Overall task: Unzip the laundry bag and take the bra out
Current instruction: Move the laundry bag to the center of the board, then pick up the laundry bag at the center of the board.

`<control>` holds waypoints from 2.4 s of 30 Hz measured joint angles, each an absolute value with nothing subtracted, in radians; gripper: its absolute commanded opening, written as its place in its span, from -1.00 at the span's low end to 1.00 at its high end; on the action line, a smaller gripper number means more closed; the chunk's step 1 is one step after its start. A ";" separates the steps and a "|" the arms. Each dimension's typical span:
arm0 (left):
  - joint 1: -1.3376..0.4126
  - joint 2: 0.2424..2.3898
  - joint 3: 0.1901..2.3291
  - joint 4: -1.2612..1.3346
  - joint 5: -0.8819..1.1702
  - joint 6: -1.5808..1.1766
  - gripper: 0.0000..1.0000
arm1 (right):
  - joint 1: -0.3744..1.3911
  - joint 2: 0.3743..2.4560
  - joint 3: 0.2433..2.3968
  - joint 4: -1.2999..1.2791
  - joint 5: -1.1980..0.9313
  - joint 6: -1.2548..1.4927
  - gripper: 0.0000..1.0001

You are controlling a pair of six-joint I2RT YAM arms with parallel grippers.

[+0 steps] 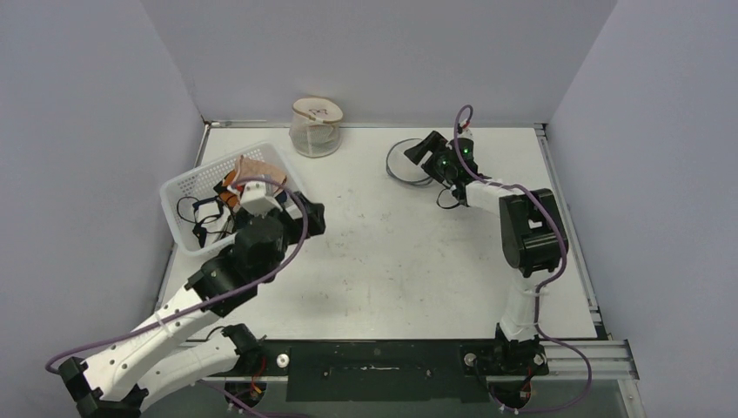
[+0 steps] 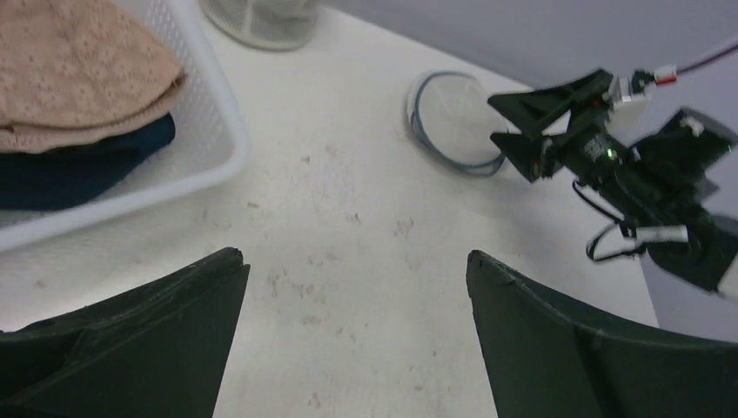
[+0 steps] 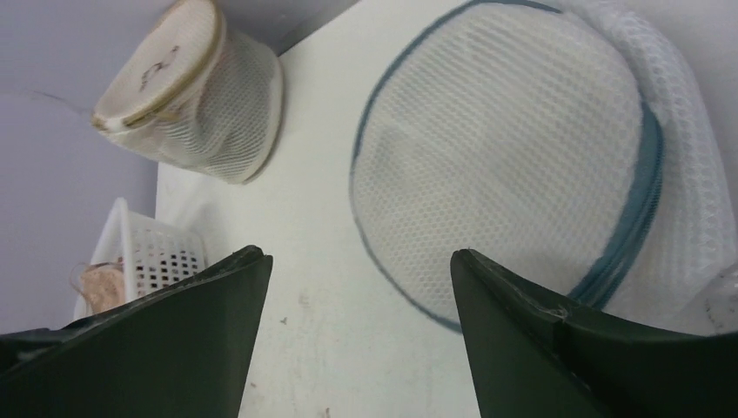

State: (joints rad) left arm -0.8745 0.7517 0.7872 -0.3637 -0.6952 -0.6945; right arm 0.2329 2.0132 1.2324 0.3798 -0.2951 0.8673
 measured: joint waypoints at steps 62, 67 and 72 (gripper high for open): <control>-0.299 2.486 2.206 -0.312 -0.386 -1.212 0.07 | 0.957 0.557 0.173 0.081 0.180 0.643 0.46; -0.299 2.486 2.201 -0.297 -0.366 -1.202 0.65 | 0.957 0.569 0.173 0.081 0.181 0.645 0.46; -0.300 2.454 2.123 -0.288 -0.362 -1.203 0.72 | 0.957 0.574 0.173 0.082 0.181 0.651 0.46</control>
State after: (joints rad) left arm -0.2996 2.4538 2.1231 -0.2878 -0.3622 -1.2034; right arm 0.9573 0.5735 0.1734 0.0818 0.1806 0.6514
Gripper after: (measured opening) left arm 0.851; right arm 0.731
